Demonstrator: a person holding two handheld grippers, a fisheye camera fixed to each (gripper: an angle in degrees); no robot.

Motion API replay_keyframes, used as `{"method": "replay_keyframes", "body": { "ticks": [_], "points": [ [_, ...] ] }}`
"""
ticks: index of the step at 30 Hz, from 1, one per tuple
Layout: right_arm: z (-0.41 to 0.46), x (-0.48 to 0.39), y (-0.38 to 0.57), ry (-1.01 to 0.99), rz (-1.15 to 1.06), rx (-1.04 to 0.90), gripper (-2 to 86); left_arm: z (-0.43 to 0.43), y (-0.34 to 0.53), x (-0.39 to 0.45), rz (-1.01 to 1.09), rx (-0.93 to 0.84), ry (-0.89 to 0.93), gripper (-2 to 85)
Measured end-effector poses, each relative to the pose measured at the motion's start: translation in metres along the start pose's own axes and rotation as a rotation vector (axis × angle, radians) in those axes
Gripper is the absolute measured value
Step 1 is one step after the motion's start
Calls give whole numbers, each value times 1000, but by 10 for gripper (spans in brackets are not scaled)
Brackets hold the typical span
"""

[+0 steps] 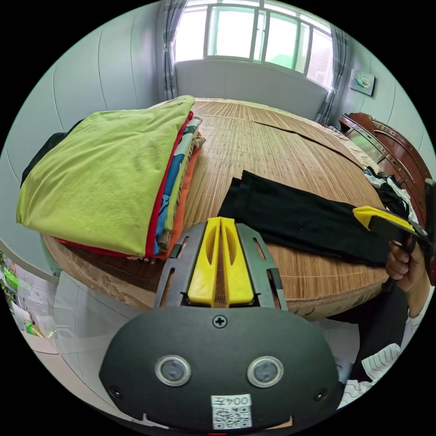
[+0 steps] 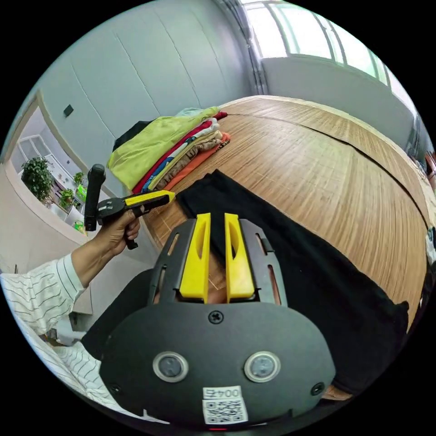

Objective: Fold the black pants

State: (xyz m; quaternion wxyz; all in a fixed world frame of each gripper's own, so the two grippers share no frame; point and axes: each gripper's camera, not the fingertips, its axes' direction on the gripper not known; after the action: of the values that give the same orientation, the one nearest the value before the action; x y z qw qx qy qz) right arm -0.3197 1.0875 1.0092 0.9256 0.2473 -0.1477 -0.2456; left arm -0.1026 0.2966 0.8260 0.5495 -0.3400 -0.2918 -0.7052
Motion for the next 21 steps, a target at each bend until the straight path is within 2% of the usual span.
{"method": "replay_keyframes", "body": {
  "ticks": [5, 11, 15, 21],
  "points": [
    [117, -93, -61, 60, -236, -108, 79, 0, -4, -16, -15, 6, 55, 2],
    [204, -135, -76, 129, -383, -193, 66, -11, -15, -46, -103, 5, 172, 1],
    [220, -123, -81, 118, -299, -193, 30, -20, -26, -58, -114, -6, 202, 1],
    [206, -65, -102, -135, -90, -185, 11, -46, -44, -77, -148, -22, 215, 3]
  ]
}}
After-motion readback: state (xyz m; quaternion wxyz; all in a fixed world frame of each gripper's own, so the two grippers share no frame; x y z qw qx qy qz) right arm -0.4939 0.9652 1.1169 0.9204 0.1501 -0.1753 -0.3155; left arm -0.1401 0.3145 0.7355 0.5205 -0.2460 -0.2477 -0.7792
